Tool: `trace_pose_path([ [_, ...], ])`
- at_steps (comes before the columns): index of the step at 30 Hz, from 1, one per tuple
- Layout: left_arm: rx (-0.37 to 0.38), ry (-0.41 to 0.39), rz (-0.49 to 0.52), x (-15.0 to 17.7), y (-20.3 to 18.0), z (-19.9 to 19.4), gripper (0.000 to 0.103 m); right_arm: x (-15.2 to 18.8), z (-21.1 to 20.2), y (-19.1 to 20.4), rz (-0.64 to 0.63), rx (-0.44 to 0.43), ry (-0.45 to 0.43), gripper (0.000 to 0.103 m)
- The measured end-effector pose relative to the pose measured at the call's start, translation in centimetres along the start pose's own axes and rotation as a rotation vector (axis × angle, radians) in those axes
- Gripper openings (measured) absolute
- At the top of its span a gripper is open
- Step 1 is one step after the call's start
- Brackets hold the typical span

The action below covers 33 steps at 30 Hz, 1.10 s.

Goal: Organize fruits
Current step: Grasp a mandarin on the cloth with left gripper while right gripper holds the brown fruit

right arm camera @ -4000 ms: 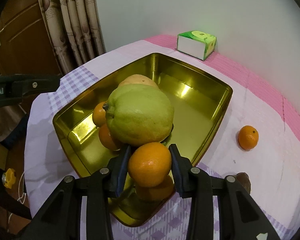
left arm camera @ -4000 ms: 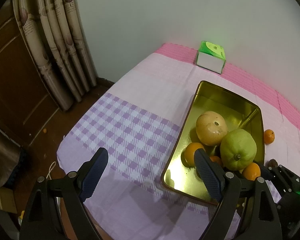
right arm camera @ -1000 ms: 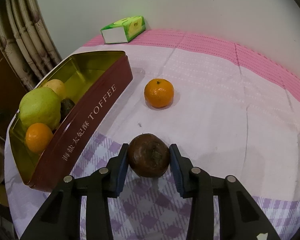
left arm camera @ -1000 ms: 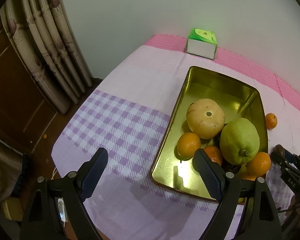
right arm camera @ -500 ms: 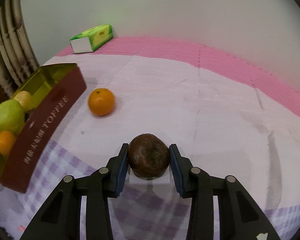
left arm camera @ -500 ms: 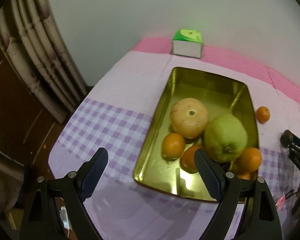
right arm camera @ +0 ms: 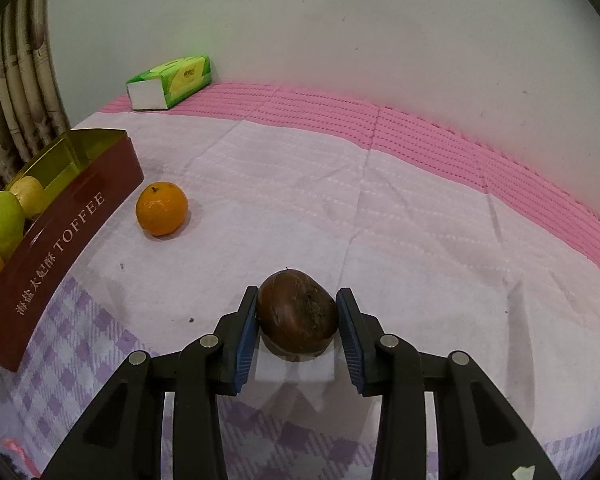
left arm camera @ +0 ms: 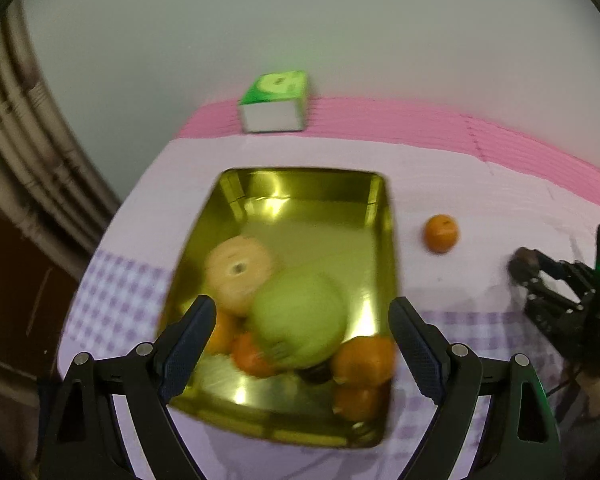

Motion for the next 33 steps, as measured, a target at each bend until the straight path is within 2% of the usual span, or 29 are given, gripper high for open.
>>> trace_pose_path([
  [5,0.049,0.001,0.044,-1.1,-3.0,1.3,0.088,-0.1,0.6,-1.8,0.023,0.03,0.007,0.035],
  [12,0.118,0.044,0.068,-2.2,-5.7,4.1,0.088,0.4,1.5,-5.6,0.055,0.098,0.028,0.034],
  [16,0.135,0.071,0.067,-2.4,-6.4,5.4,0.088,0.5,1.8,-6.9,0.096,0.093,0.041,0.034],
  [25,0.179,0.103,0.084,-3.4,-8.1,8.0,0.086,0.8,1.8,-7.2,0.109,0.077,0.047,0.034],
  [28,0.19,0.108,0.09,-4.1,-8.8,9.0,0.079,0.9,1.8,-7.5,0.115,0.069,0.049,0.034],
  [30,0.202,0.132,0.083,-4.4,-9.1,10.0,0.07,1.0,1.8,-7.7,0.12,0.063,0.05,0.034],
  [33,0.208,0.16,0.075,-4.4,-9.3,11.0,0.062,1.0,1.9,-7.8,0.125,0.056,0.051,0.034],
])
Point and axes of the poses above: each gripper's, at about its wrist camera, not at the fingertips, and z roughly the way its jaws point, y to its left, x to its underside, the point moved 3 cm from there along z, roughly the way its jaws point, and after that the axes turned 11 degrees about x, right-handed, at the moved point
